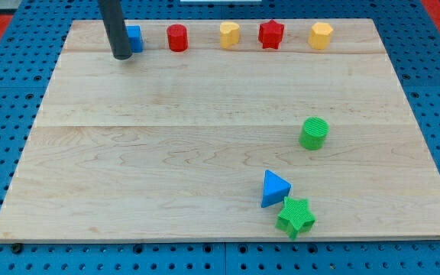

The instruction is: Place the green circle to the left of the blue cube

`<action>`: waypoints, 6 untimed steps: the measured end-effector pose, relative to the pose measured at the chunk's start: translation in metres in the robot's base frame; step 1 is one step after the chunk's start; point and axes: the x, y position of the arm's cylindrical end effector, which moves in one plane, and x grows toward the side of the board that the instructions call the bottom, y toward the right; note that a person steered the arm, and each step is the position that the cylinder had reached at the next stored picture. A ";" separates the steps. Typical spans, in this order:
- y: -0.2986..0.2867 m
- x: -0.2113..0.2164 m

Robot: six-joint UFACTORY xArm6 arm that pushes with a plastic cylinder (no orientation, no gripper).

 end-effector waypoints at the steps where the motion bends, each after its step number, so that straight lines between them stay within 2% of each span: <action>1: 0.103 0.028; 2: 0.213 0.055; 3: 0.314 0.062; 4: 0.360 0.097; 5: 0.365 0.148; 6: 0.331 0.174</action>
